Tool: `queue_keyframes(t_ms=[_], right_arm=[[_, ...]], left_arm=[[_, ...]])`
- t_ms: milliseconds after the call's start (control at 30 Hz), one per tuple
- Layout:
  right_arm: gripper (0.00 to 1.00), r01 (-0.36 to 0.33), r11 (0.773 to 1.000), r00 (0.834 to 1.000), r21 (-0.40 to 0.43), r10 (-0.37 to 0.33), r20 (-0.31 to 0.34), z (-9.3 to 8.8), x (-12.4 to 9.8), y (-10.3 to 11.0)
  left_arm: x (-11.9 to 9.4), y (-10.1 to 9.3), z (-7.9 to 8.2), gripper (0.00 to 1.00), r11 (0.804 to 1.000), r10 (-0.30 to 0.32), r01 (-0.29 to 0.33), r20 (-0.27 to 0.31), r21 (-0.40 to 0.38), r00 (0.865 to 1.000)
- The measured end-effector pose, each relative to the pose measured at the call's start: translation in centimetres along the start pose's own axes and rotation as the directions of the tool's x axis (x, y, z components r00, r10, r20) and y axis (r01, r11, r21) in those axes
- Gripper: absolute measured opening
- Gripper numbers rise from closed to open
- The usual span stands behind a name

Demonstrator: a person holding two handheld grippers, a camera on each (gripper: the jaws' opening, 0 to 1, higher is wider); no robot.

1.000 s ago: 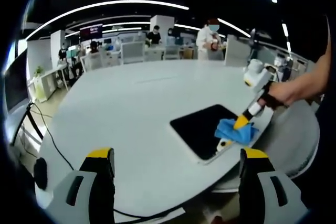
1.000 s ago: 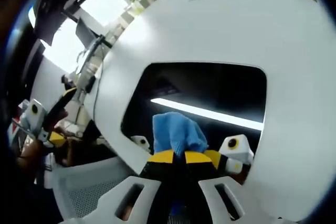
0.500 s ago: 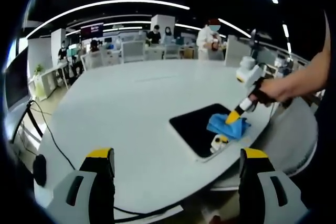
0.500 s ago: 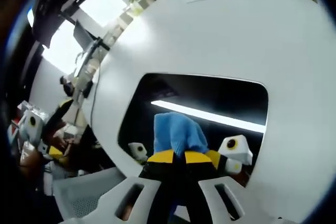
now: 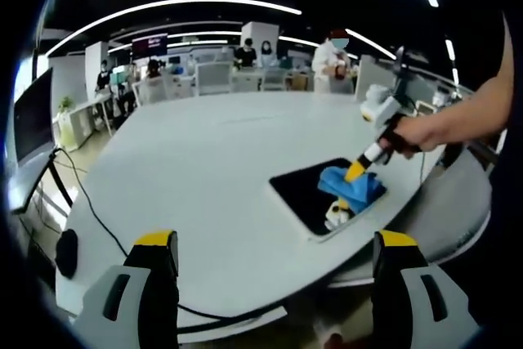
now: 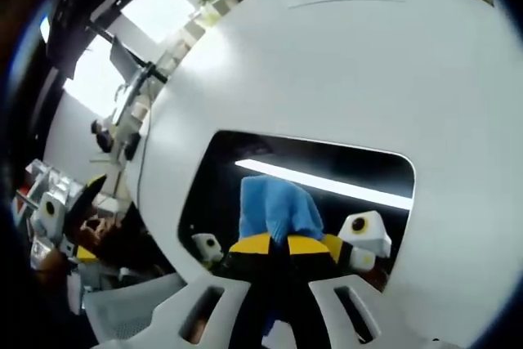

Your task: Wipe the mirror surface with the cleaning cloth until all visible marks leave the cleaned area.

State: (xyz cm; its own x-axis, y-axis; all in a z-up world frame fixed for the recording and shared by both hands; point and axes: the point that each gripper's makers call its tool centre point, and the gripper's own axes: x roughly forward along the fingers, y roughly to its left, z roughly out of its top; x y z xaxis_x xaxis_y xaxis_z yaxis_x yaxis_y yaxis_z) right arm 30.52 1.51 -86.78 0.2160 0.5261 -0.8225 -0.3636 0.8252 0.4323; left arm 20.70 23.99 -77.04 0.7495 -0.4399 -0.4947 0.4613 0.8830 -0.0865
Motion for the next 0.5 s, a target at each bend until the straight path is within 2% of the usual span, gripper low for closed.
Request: queue_keyframes(t_ms=[233, 500], right_arm=[[0.0, 0.007, 1.0, 1.0, -0.017, -0.007, -0.003, 1.3, 0.4, -0.3], [0.0, 0.016, 1.0, 1.0, -0.016, -0.016, 0.004, 3.1, 0.9, -0.8]], left_arm=[[-0.7, -0.3, -0.2, 1.0, 1.0, 0.012, -0.012, 0.008, -0.013, 1.0], [-1.5, -0.5, -0.7, 1.0, 1.0, 0.017, -0.017, -0.009, 0.006, 1.0]])
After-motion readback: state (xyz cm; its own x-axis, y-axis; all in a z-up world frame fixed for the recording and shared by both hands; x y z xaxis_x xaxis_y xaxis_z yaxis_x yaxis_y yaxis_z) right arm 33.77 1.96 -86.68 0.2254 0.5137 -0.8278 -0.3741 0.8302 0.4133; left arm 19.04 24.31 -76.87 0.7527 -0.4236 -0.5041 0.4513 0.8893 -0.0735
